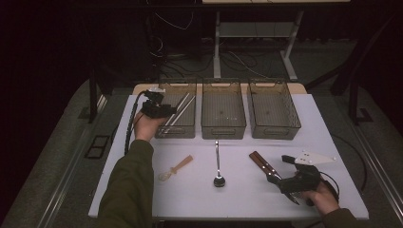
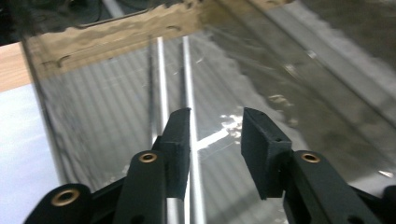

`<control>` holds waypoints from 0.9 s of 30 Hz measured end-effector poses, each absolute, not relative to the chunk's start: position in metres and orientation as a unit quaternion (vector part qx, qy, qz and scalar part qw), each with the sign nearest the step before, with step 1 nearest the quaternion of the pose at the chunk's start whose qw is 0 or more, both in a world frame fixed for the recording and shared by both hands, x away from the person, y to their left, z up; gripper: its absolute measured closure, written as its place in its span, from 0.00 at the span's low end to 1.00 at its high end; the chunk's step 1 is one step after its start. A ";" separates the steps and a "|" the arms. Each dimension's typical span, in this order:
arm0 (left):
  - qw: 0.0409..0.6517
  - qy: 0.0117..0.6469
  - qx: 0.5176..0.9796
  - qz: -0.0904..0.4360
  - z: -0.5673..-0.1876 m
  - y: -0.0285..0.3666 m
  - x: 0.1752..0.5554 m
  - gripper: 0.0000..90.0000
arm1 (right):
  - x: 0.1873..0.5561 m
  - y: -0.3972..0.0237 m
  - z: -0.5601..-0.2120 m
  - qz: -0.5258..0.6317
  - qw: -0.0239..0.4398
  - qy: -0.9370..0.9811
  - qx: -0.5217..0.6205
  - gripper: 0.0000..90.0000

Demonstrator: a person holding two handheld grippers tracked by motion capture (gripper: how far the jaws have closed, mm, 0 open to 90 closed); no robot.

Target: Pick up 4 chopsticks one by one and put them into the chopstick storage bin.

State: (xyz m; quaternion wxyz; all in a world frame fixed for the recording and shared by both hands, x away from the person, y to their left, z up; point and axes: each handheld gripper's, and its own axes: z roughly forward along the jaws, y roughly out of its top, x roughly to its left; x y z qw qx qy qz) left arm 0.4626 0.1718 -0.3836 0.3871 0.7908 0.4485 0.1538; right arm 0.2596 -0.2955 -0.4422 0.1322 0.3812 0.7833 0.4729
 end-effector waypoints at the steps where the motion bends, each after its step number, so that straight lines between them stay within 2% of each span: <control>1: 0.391 0.443 0.792 0.154 -0.383 0.171 0.459 0.67 | 0.260 -0.296 -0.442 0.473 0.133 0.783 0.381 0.02; 9: 0.425 0.400 0.803 0.125 -0.380 0.169 0.425 0.56 | 0.260 -0.296 -0.442 0.472 0.136 0.784 0.380 0.02; 27: 0.451 0.344 0.815 0.115 -0.387 0.157 0.354 0.37 | 0.257 -0.296 -0.441 0.469 0.140 0.785 0.379 0.02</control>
